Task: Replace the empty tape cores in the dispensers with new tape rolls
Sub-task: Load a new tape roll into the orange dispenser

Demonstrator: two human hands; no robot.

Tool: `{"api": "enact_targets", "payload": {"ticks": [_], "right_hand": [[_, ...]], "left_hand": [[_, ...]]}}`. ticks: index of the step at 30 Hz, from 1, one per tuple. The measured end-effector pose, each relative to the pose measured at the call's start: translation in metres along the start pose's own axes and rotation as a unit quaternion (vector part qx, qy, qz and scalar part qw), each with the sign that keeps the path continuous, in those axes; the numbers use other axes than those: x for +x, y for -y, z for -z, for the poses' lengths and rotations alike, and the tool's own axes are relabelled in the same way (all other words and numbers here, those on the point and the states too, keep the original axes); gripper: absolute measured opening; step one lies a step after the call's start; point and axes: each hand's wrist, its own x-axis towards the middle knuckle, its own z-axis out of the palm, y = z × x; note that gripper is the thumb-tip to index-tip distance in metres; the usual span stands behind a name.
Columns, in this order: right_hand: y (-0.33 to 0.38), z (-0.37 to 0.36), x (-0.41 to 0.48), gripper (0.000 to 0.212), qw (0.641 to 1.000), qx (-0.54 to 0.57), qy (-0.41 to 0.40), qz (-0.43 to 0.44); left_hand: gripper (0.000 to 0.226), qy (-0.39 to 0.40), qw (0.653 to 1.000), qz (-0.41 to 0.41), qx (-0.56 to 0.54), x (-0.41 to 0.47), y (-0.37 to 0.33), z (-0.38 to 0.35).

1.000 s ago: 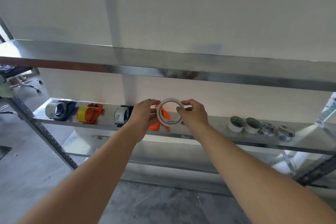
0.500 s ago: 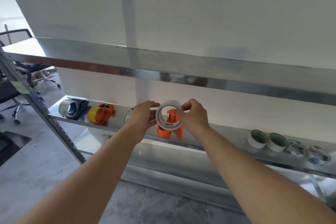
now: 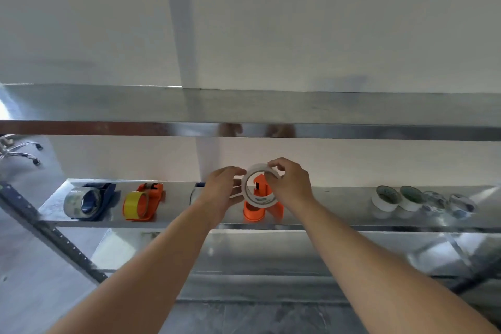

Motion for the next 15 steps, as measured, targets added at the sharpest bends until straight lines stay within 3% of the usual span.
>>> {"api": "enact_targets", "payload": {"ticks": [8,15], "right_hand": [[0.014,-0.014,-0.006,0.024,0.997,-0.050,-0.062,-0.025],[0.014,-0.011,0.001,0.018,0.997,-0.058,-0.054,-0.011]], "left_hand": [[0.014,0.038,0.999,-0.026,0.013,0.018,-0.002,0.019],[0.040,-0.003,0.978,-0.141,0.153,0.017,0.013,0.012]]}}
